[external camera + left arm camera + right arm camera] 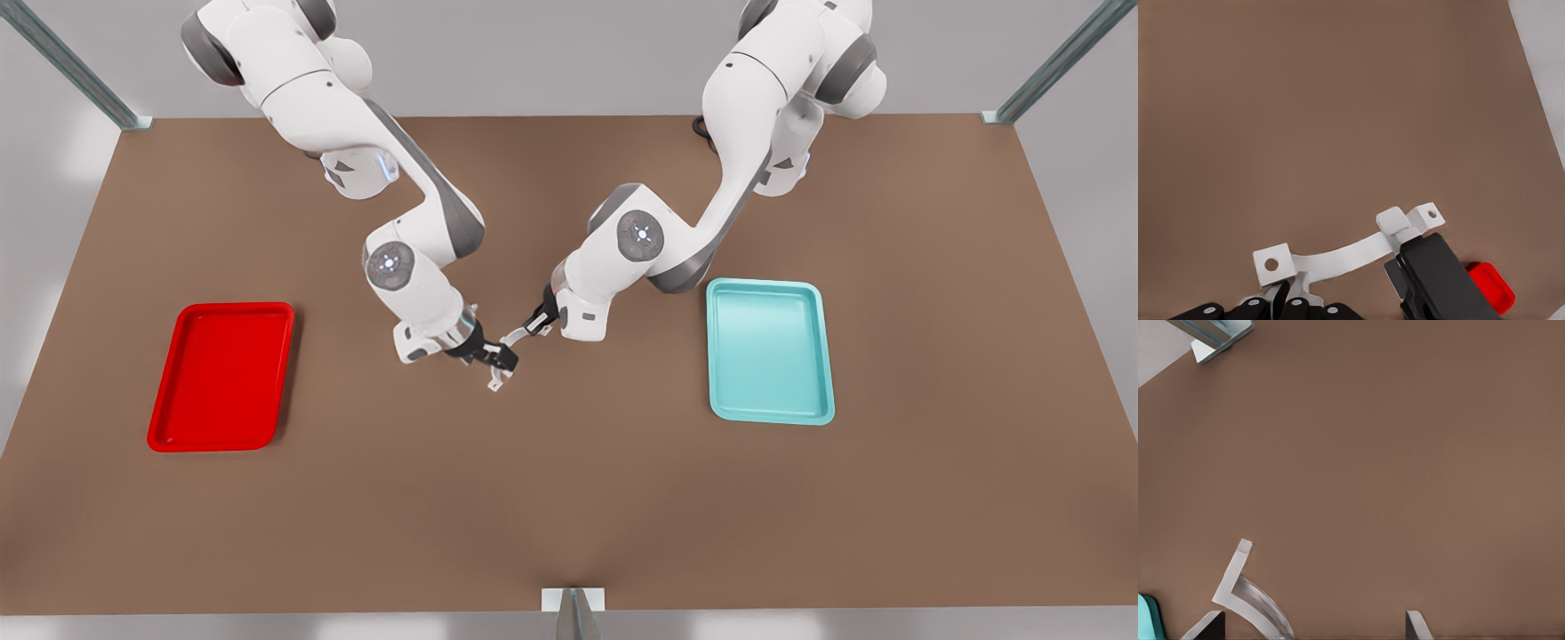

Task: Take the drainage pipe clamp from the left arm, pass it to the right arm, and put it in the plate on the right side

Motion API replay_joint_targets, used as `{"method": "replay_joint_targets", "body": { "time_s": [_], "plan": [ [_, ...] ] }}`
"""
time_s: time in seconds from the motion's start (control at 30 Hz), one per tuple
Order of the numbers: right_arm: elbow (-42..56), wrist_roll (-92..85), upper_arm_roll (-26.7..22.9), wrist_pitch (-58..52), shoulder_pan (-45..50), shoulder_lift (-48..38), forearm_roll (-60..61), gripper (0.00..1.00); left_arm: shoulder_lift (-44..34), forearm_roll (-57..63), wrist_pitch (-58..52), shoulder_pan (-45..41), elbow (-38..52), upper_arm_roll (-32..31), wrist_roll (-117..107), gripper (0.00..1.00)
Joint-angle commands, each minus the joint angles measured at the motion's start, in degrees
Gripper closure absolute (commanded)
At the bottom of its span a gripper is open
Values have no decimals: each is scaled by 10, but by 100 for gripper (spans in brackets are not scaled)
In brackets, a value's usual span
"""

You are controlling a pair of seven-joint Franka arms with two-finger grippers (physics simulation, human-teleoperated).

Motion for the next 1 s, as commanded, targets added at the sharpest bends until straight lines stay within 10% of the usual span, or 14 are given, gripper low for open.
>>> {"method": "replay_joint_targets", "body": {
  "time_s": [0.0, 0.07, 0.17, 0.27, 0.43, 0.6, 0.8, 0.97],
  "plan": [
    [-3, 29, 3, 4, -1, -2, -7, 12, -3, -1, -2, 1, 0, 0, -24, 79],
    [-3, 11, 6, 3, -4, -1, -7, 79, -4, -1, -3, 2, 2, 2, -24, 79],
    [-3, 12, 6, 5, -4, -1, -7, 79, -4, -1, -3, 2, 5, 2, -25, 79],
    [-2, 11, 6, 5, -6, -1, -7, 79, -4, 5, -3, 2, 6, 3, -7, 0],
    [-3, -5, 5, -2, -18, -9, -15, 79, -18, 38, -31, 6, 7, 3, -4, 0],
    [-73, -154, 5, -38, -89, -70, -15, 79, -61, 65, -305, 212, 27, 4, 396, 0],
    [-129, -505, 5, -158, -325, -118, -32, 79, -215, 252, -356, 377, -30, 8, 782, 0],
    [-135, -636, 5, -161, -446, -94, -56, 79, -179, 253, -357, 375, -24, 9, 781, 0]
  ]
}}
